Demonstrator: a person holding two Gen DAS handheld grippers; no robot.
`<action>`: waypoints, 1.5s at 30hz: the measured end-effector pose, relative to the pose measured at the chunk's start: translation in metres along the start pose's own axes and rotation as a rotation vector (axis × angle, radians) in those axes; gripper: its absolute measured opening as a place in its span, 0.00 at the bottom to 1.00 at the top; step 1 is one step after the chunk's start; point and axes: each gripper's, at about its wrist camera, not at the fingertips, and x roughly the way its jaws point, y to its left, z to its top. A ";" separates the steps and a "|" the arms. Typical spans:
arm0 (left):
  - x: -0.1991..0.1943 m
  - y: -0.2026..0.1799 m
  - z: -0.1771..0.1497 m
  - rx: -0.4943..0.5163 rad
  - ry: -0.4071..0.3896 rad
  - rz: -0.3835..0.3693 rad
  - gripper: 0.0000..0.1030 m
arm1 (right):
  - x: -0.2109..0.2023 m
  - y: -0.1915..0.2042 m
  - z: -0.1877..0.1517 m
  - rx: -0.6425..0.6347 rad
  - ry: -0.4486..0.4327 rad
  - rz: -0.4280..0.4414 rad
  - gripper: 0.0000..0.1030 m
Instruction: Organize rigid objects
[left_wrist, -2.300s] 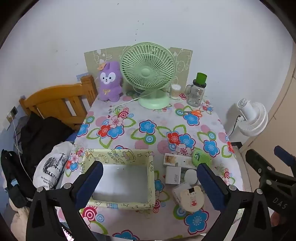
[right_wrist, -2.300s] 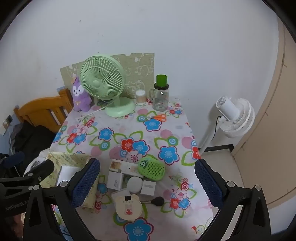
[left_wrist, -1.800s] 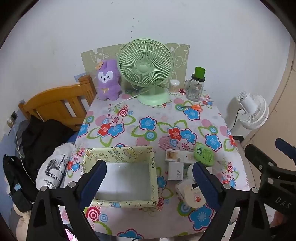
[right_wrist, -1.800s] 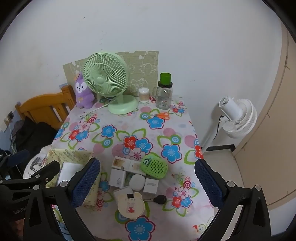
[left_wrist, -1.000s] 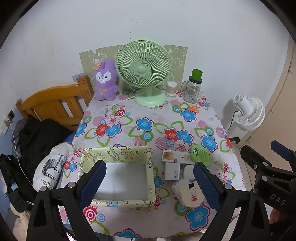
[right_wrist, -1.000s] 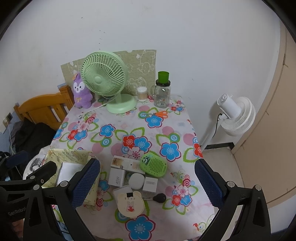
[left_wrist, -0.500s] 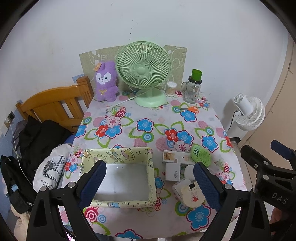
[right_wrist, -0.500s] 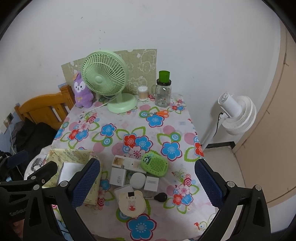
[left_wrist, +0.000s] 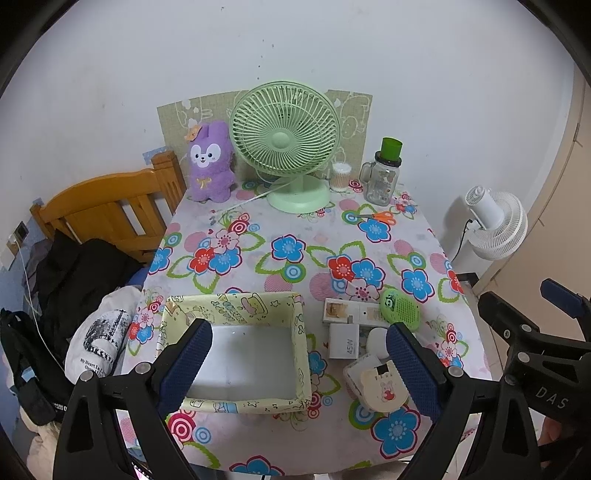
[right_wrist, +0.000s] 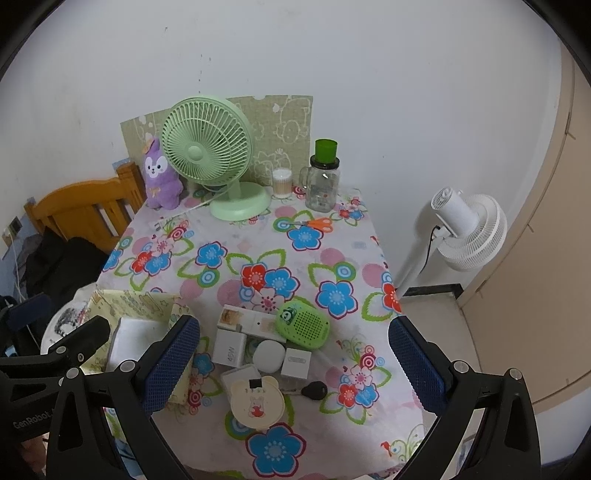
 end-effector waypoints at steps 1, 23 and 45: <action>0.000 0.000 0.000 0.001 0.001 0.000 0.93 | 0.000 0.000 0.000 -0.001 0.000 0.000 1.00; -0.002 0.002 0.002 -0.003 -0.029 0.000 0.93 | -0.002 0.000 0.006 -0.002 -0.007 0.006 1.00; 0.016 0.013 0.012 0.040 -0.021 -0.054 0.94 | 0.003 0.010 0.008 0.037 -0.040 -0.014 1.00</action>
